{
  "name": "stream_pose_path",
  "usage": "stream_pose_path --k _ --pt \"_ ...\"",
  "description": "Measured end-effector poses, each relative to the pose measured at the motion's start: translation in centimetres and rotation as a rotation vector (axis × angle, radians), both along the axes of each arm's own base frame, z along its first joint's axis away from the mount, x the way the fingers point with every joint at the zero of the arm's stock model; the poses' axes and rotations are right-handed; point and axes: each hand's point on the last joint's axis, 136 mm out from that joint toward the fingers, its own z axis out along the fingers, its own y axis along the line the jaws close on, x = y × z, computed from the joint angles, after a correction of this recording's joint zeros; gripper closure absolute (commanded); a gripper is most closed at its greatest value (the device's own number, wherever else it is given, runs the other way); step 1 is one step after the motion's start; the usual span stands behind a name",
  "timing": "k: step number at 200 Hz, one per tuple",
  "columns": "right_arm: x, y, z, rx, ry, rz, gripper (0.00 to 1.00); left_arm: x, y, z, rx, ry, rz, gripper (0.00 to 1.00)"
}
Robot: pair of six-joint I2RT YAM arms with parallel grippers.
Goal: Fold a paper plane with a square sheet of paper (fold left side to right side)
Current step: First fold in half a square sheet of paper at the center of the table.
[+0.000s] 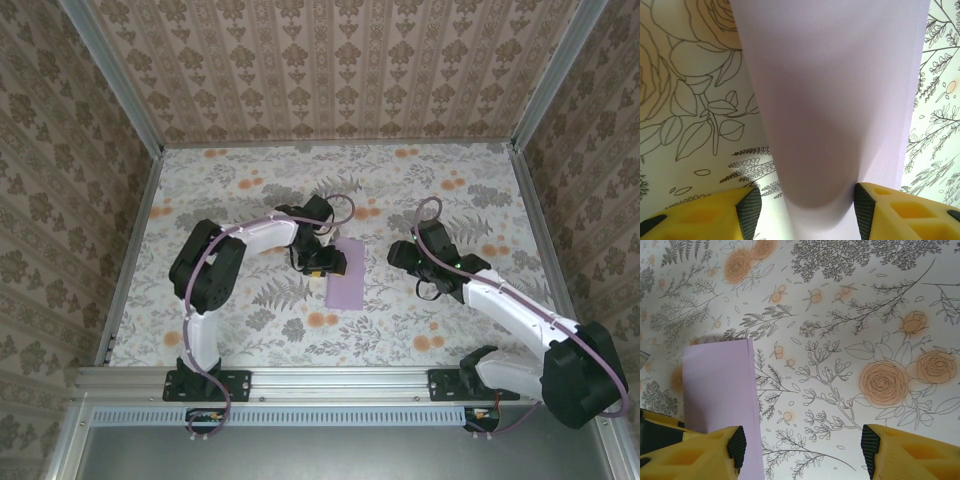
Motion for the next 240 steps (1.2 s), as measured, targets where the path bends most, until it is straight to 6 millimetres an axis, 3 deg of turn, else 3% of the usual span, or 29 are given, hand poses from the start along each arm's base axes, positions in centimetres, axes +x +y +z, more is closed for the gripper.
stream_pose_path --k 240 --pt "-0.8 -1.2 -0.1 -0.018 -0.001 -0.024 0.33 -0.1 -0.3 -0.3 0.069 0.032 -0.029 0.39"
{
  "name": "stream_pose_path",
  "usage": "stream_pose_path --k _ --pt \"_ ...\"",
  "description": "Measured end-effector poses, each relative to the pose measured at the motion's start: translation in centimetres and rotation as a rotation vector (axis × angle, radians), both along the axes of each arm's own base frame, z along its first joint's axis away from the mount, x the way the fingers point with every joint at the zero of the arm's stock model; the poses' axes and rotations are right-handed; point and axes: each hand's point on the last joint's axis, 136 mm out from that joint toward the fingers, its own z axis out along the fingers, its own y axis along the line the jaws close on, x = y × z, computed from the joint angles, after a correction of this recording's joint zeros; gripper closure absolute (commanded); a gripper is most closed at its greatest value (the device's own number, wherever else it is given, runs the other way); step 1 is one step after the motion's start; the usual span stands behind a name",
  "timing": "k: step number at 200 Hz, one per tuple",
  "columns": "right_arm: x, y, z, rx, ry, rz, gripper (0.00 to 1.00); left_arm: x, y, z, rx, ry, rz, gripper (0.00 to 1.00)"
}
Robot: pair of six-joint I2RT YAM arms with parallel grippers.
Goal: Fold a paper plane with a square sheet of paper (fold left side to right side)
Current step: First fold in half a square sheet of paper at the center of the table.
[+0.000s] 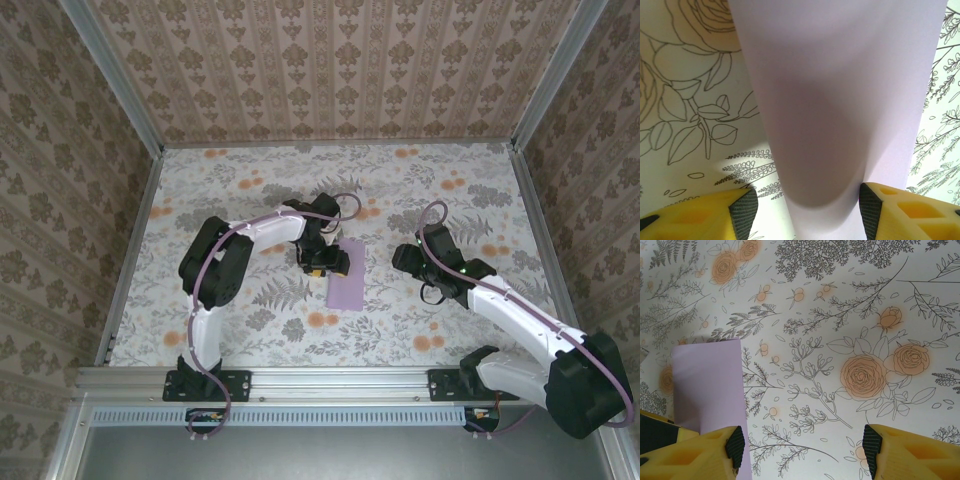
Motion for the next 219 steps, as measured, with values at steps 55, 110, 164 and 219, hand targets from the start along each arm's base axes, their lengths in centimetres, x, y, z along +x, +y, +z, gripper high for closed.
stream_pose_path --k 55,110,164,219 --pt "0.01 0.0 0.01 0.0 0.0 0.0 0.33 -0.01 -0.01 0.02 0.0 0.0 -0.001 0.39" --pt "0.01 0.0 0.01 0.0 0.0 0.0 0.33 0.04 0.1 -0.04 0.007 -0.003 0.001 0.42" --pt "0.0 0.01 0.01 0.0 0.0 0.0 0.33 0.02 0.06 -0.04 0.007 -0.003 0.0 0.4" --pt "-0.06 -0.02 -0.12 -0.001 0.003 0.0 0.33 0.04 0.04 -0.07 0.006 -0.002 0.007 0.39"
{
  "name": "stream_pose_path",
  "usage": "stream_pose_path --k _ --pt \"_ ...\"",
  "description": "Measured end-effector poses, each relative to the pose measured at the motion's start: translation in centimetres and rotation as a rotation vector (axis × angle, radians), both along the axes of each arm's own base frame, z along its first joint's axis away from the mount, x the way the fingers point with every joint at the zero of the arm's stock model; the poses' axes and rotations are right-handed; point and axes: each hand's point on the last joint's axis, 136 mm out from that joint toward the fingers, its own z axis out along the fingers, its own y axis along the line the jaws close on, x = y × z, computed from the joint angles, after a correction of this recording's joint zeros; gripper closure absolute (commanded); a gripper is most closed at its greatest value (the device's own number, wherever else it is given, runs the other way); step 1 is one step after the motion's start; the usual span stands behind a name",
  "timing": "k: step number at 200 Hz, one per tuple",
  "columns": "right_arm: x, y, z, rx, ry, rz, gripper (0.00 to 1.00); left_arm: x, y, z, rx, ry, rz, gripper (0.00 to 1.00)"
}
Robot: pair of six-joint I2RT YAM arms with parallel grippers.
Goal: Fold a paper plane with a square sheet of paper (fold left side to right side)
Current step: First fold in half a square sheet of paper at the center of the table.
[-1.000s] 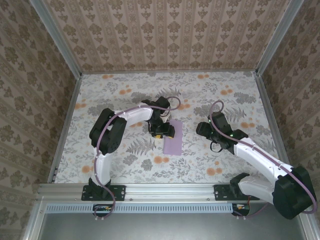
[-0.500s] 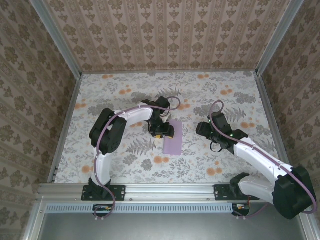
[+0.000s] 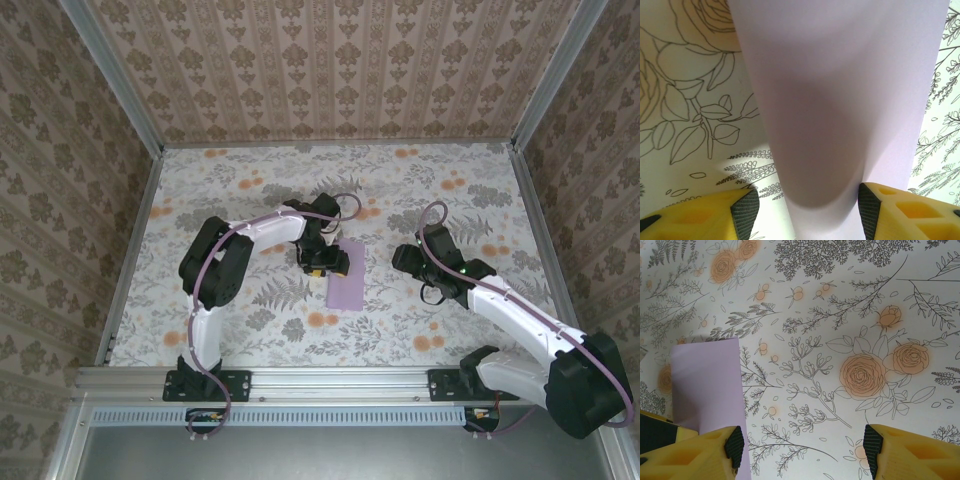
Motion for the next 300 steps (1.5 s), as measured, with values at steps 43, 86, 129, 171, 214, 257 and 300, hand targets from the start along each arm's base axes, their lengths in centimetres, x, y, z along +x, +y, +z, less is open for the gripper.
stream_pose_path --k 43,86,129,171,214,257,300 --pt "-0.08 -0.04 -0.15 -0.002 0.003 0.0 0.33 0.0 -0.05 -0.04 -0.001 0.006 0.018 0.39" --pt "-0.12 -0.05 -0.21 -0.002 0.005 0.0 0.33 0.08 -0.1 -0.03 -0.008 0.011 0.039 0.39" --pt "-0.14 -0.06 -0.24 -0.003 0.006 0.0 0.33 0.08 -0.11 -0.02 -0.009 0.01 0.039 0.39" --pt "-0.23 -0.1 -0.41 -0.004 0.009 0.0 0.33 0.07 -0.1 -0.02 -0.009 0.011 0.039 0.4" --pt "-0.22 -0.1 -0.41 -0.004 0.009 0.0 0.32 0.04 -0.08 -0.01 -0.008 0.01 0.035 0.4" --pt "-0.23 -0.1 -0.42 -0.004 0.01 0.0 0.32 0.03 -0.07 -0.01 -0.009 0.008 0.028 0.4" --pt "-0.28 0.0 -0.68 -0.003 0.02 0.004 0.32 0.02 -0.06 0.01 -0.009 0.007 0.02 0.39"
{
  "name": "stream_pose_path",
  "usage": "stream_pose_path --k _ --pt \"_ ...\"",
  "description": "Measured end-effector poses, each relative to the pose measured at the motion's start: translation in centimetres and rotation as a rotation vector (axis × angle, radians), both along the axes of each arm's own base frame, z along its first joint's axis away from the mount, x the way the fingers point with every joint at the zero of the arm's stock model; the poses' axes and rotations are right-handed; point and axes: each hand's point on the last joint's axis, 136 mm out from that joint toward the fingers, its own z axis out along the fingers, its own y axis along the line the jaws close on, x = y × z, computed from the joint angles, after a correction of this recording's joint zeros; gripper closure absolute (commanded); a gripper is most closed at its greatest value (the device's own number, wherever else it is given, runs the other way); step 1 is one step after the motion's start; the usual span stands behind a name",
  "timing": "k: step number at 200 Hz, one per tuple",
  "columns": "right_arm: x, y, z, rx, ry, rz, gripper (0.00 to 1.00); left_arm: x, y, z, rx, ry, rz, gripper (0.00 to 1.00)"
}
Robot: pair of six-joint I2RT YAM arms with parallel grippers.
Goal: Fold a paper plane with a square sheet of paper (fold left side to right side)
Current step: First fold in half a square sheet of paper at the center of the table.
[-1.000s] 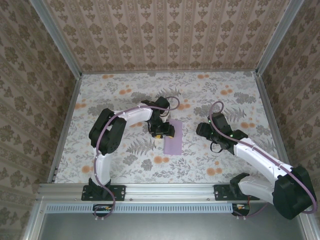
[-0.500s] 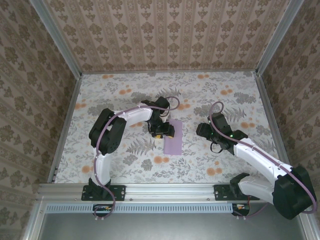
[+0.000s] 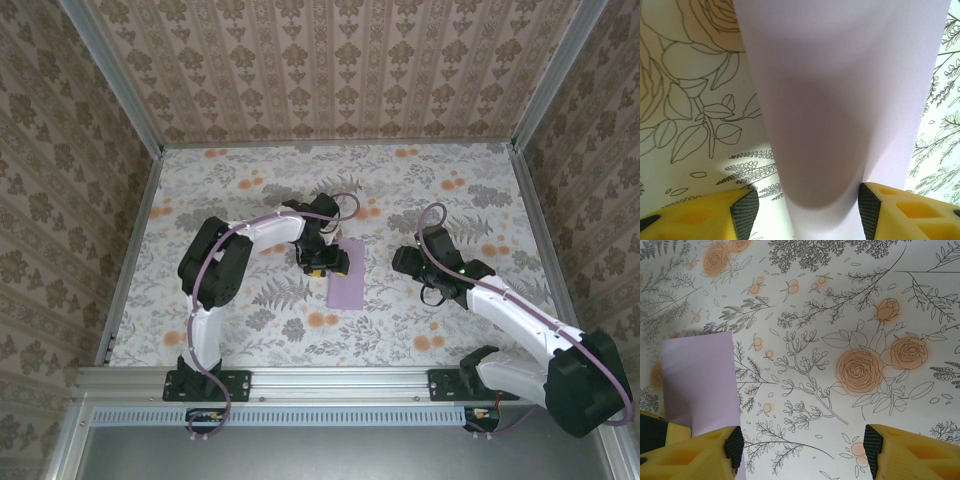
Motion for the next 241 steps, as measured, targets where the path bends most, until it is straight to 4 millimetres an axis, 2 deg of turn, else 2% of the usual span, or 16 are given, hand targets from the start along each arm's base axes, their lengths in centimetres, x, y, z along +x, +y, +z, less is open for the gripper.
stream_pose_path --k 132,164,197,212,241 --pt "-0.1 0.3 -0.2 0.009 0.011 0.01 0.33 0.0 0.0 0.0 0.01 0.012 -0.014 0.39" --pt "0.0 0.9 -0.7 0.029 0.029 0.029 0.46 0.0 0.0 0.0 0.01 0.012 -0.014 0.39" --pt "0.4 2.8 -1.8 0.096 0.062 0.078 0.64 0.0 0.0 0.0 0.01 0.012 -0.014 0.39" --pt "0.6 3.7 -2.6 0.13 0.087 0.1 0.68 0.0 0.0 0.0 0.01 0.012 -0.014 0.39" --pt "0.4 5.1 -4.0 0.162 0.136 0.136 0.68 0.0 0.0 0.0 0.01 0.013 -0.013 0.39"
